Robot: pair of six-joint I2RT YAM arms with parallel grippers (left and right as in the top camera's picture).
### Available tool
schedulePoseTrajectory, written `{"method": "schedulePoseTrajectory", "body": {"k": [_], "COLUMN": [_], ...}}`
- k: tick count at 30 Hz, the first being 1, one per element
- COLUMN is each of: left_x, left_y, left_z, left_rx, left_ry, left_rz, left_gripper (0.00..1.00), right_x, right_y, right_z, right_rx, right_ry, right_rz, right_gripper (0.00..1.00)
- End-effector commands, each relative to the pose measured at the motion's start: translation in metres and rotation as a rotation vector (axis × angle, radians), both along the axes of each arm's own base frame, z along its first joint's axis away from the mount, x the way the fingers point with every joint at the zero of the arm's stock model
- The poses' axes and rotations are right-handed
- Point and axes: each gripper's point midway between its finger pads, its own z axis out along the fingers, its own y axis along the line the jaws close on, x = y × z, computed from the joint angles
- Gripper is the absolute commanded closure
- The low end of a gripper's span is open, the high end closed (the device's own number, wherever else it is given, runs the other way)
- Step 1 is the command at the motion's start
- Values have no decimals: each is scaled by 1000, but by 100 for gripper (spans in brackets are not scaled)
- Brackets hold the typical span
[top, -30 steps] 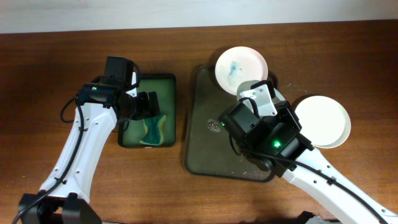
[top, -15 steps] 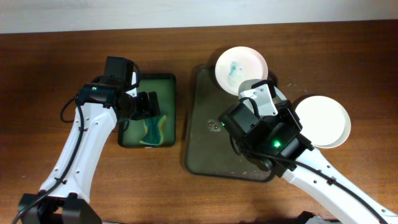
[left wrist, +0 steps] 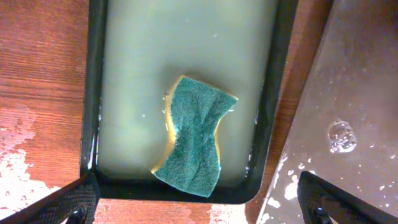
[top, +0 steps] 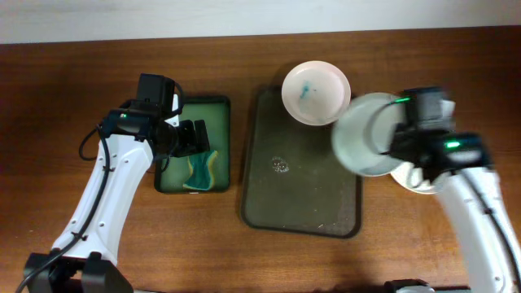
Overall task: Clean dirty plates on tray and stack at the side
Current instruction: 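Lift the cleaned plate and carry it right onto the first plate, then reach the right gripper to the last stained plate and grasp its rim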
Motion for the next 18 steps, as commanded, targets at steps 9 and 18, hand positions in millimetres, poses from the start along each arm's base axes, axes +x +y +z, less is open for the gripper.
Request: {"method": "schedulePoseTrajectory", "body": {"k": [9, 18], "left_x": [3, 3], "left_y": [0, 0], "left_z": [6, 6], "left_rx": [2, 3], "left_ry": [-22, -22], "left_rz": [-18, -17], "left_gripper": [1, 1], "right_x": [-29, 18], "right_y": [-139, -72], "right_z": [-100, -24], "right_rx": [589, 718], "right_ry": [58, -137], "right_rz": [-486, -94], "right_gripper": [96, 56]}}
